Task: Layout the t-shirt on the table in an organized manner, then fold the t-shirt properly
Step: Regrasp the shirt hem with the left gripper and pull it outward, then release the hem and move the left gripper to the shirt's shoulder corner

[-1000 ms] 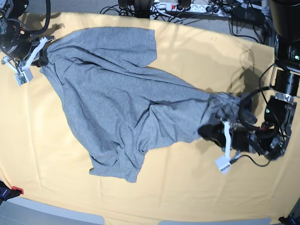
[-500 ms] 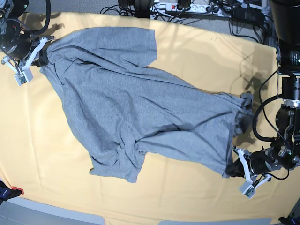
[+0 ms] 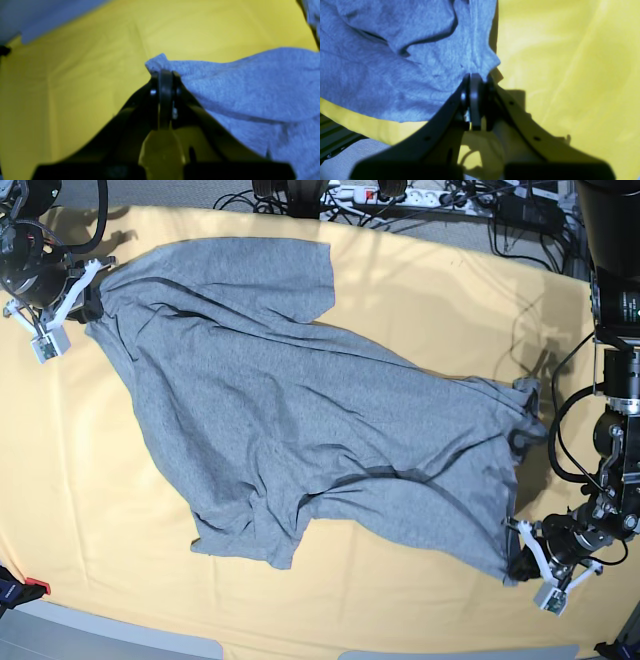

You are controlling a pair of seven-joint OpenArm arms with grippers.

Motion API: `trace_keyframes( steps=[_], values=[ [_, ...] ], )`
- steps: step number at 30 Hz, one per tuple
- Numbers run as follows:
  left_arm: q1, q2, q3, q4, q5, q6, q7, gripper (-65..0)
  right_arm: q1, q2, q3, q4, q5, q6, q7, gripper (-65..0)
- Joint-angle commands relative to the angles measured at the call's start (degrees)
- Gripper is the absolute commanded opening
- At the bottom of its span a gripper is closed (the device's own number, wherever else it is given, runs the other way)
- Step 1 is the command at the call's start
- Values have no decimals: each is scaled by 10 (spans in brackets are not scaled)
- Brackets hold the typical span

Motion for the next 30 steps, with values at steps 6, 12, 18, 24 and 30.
trace_keyframes(
  steps=[6,12,18,24,30],
  values=[
    [-20,-3,-6,7,87,138,-33,-650,2,8,5,10,4,2,9,-650],
    [-20,-5,-6,7,133,210,-57,-650,2,8,5,10,4,2,9,-650],
    [-23,-5,-6,7,74,212,-52,-294,2,8,5,10,4,13,9,-650],
    [-64,-15,-6,7,64,212,99,-173,2,9,5,10,5,19,21,-650],
    [-78,-63,-6,8,-43,145,212,-173,2,9,5,10,6,19,26,-650]
  ],
)
